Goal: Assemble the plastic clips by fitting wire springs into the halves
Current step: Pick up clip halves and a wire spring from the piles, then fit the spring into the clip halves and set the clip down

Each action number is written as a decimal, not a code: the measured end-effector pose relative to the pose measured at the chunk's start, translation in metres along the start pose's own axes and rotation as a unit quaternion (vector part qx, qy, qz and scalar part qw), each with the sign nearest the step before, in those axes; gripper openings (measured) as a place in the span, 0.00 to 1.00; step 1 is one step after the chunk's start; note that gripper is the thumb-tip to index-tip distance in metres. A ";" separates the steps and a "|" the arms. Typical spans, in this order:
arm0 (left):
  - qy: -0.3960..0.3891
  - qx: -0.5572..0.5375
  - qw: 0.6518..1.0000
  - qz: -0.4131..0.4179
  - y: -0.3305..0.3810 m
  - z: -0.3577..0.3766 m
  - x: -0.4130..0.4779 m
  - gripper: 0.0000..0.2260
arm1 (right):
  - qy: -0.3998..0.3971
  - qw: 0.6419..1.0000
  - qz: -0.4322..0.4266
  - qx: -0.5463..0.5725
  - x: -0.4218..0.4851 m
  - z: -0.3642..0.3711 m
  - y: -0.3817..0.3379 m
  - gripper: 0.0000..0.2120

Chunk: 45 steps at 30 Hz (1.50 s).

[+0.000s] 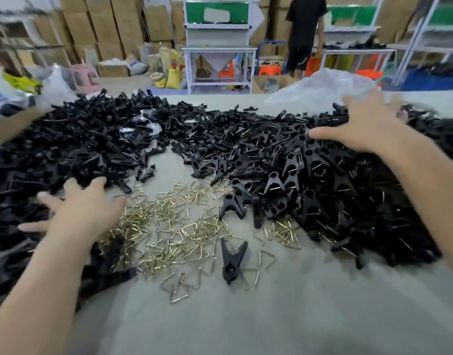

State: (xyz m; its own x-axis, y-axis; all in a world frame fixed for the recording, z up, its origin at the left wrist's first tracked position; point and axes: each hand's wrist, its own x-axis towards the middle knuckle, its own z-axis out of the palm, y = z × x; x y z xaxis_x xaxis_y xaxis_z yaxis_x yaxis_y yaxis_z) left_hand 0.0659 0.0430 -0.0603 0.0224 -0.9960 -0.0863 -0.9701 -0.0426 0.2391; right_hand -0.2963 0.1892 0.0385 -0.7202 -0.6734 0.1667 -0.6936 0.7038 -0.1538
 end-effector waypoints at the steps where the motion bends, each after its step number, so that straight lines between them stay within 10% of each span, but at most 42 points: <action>1: -0.018 0.001 1.000 -0.004 -0.005 -0.001 0.003 0.26 | -0.015 1.000 -0.010 0.007 -0.004 0.007 -0.003 0.45; 6: 0.042 0.071 0.995 0.059 0.000 0.003 -0.002 0.12 | 0.062 0.974 -0.205 0.070 -0.026 0.038 -0.069 0.33; 14: 0.052 -0.067 0.994 0.063 0.000 -0.002 -0.006 0.02 | -0.178 0.885 -0.392 0.176 -0.047 0.108 -0.218 0.22; 25: 0.171 -0.126 0.975 0.064 0.007 -0.003 -0.007 0.07 | -0.008 0.882 -0.461 0.098 -0.042 0.158 -0.289 0.09; 36: 0.083 -0.420 0.893 0.141 0.043 0.004 -0.027 0.18 | -0.104 0.816 -0.253 0.510 -0.058 0.115 -0.206 0.04; 45: 0.017 -0.482 0.844 0.235 0.075 0.032 -0.064 0.23 | -0.105 0.794 -0.192 0.568 -0.098 0.121 -0.088 0.12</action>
State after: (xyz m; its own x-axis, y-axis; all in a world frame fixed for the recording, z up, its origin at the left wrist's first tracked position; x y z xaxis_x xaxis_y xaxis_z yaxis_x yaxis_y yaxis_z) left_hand -0.0159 0.1066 -0.0682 -0.2880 -0.9215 0.2605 -0.2269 0.3300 0.9163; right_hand -0.1663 0.1658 -0.0826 -0.3569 -0.8958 0.2650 -0.3411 -0.1391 -0.9297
